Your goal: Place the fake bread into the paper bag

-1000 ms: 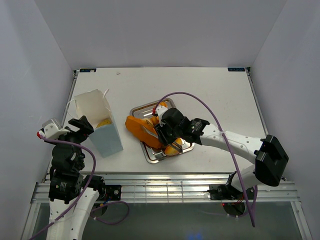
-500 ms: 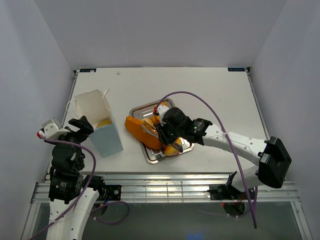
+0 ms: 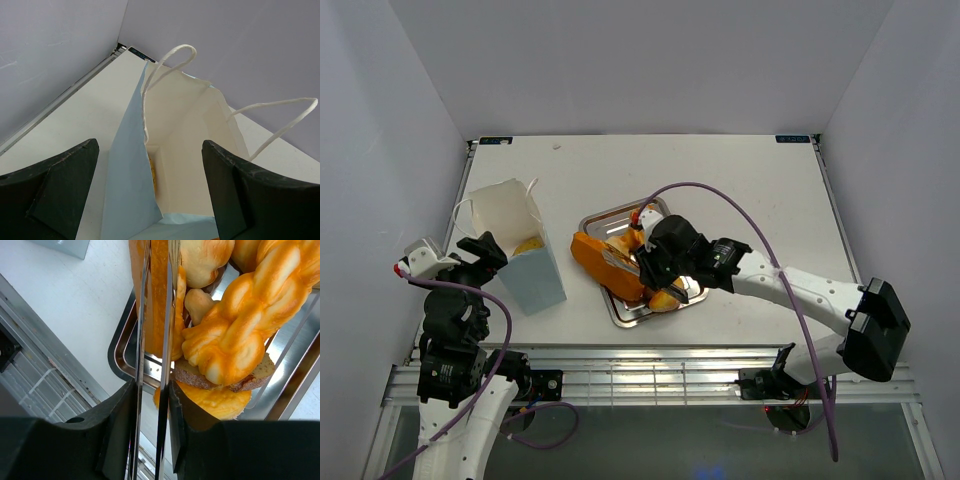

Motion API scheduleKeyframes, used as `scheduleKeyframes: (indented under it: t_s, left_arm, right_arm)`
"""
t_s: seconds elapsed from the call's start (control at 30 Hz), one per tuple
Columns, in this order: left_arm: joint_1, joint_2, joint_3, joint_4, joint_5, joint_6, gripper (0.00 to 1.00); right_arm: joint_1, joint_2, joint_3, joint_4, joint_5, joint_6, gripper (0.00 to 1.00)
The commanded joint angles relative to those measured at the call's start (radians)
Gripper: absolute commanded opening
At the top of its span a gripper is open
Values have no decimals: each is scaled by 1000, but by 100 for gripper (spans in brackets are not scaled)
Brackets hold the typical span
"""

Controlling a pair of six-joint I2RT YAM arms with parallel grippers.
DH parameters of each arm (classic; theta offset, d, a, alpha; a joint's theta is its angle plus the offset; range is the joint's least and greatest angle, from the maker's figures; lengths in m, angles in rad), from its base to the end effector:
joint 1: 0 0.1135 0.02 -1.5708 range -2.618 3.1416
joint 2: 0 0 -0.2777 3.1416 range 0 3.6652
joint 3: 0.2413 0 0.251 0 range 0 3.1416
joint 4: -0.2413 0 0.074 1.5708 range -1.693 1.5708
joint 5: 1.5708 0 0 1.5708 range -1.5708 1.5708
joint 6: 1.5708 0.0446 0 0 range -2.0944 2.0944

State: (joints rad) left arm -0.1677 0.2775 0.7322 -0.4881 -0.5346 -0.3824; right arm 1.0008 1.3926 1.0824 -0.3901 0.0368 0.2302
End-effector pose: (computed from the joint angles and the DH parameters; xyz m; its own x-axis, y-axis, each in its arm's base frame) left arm 0.0608 0.0127 0.3468 0.1032 -0.3431 -0.9336 -0.3448 0.8681 -0.3571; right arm 0.1697 0.2617 0.2931 -0.5271 -0.3998 -0.7499 -0.7250 0.6719 0.1514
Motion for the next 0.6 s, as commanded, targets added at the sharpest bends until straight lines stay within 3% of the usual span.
scheduleKeyframes:
  t_s: [0.0, 0.57]
  left_arm:
    - [-6, -8, -1, 9, 2, 7, 95]
    - [-6, -3, -2, 9, 4, 7, 95]
  right_arm:
    - [-1, -58, 4, 30, -21, 14, 8]
    - [1, -129, 19, 28, -18, 43, 8]
